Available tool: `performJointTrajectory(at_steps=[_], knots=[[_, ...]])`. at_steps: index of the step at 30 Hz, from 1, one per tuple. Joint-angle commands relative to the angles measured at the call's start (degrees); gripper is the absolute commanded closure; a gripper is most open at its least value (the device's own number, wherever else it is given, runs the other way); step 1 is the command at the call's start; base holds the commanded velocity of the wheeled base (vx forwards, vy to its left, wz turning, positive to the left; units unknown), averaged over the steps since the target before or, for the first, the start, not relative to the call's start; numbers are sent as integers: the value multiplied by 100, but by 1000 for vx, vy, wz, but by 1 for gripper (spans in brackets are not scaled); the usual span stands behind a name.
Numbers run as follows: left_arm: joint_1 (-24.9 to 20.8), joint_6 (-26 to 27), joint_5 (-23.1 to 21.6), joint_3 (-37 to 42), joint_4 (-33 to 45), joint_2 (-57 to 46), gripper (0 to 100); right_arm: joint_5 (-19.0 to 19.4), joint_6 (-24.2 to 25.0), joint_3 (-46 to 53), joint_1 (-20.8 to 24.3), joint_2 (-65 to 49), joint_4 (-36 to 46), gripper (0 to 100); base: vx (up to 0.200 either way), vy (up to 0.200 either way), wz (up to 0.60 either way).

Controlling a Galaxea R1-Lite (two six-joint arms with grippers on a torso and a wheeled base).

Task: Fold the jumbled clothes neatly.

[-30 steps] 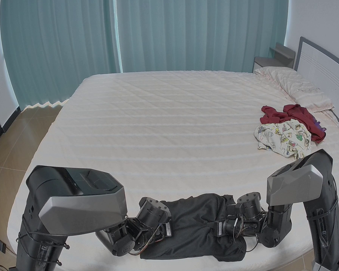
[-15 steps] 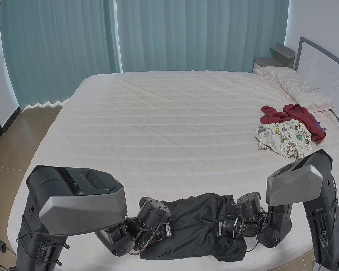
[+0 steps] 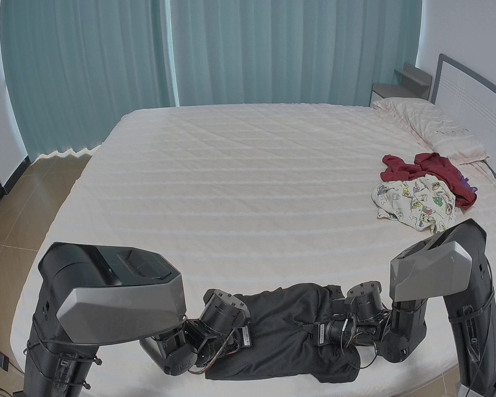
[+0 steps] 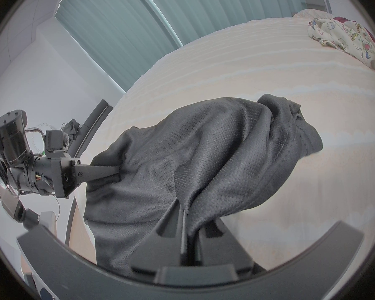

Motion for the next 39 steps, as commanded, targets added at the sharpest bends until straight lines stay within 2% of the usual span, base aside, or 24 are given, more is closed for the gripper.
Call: performJointTrajectory(at_steps=[1,4,8,12,24,31,33,39], knots=[[0,0,77,42,-36,-54,100,19,95,36,-22,-35,-127,100,0,0,0],[-18,-27,121,59,-299,-168,100,37,385,124,-48,-53,-619,100,0,0,0],[-97,-106,147,235,-800,-221,100,37,438,414,-127,-115,-1278,100,0,0,0],[-123,-106,147,340,-941,-309,100,151,438,669,-136,-361,-1296,100,0,0,0],[-123,-123,156,279,-941,-300,100,160,438,669,-136,-369,-1287,100,0,0,0],[-141,-88,217,305,-941,-300,100,160,438,669,-127,-378,-1305,100,0,-200,0],[-149,-62,402,288,-941,-300,100,160,438,677,-127,-387,-1314,100,0,-200,0],[-149,-62,402,288,-941,-300,100,151,438,686,-136,-396,-1331,100,0,-200,0]])
